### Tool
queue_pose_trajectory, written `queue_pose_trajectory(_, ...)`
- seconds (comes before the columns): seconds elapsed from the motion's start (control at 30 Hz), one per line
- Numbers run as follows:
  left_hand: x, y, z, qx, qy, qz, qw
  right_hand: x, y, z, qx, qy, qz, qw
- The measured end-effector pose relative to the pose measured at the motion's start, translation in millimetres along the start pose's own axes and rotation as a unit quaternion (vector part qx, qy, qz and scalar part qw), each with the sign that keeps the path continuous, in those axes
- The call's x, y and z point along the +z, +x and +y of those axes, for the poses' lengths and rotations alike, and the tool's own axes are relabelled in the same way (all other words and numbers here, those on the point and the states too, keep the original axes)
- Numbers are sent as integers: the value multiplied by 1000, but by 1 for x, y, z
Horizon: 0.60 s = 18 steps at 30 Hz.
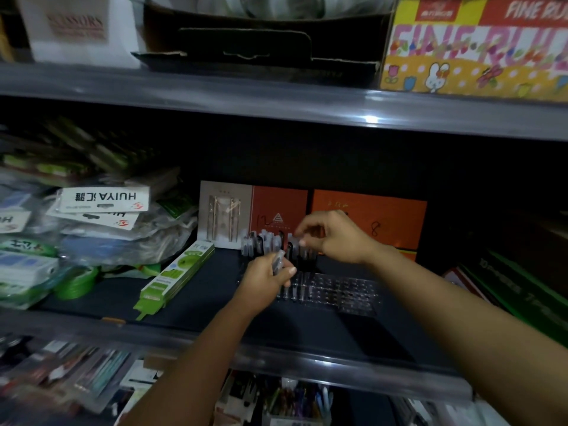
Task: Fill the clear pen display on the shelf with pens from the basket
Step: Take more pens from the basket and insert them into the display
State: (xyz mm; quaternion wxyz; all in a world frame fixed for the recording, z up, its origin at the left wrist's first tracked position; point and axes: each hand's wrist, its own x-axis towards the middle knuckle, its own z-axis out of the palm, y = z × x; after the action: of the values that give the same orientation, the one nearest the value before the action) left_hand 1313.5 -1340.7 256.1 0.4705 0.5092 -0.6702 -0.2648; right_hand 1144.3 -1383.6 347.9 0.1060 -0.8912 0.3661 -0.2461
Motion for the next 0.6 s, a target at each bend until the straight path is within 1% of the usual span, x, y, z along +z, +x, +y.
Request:
queue_pose_trajectory(0.1,2,-1,7,-8,7,-5,1000,-3,-5,-20,-6,80,-48,996)
queue_pose_trajectory(0.2,4,-3,17,-13,-12,-13,1000,0,-8,-29,-15,94,-73,993)
queue_pose_trajectory(0.3,3,-5,23,-16,2,-17,1000,-2,-11,-33,-16,104,-77,991)
queue_pose_trajectory(0.43,2,-7,29,-20,4,-15,1000,-8,-15,-36,-14,110,-70,991)
queue_pose_trajectory(0.6,-5,-9,27,-29,35,9,999,-34,-17,-32,-9,136,-6,991)
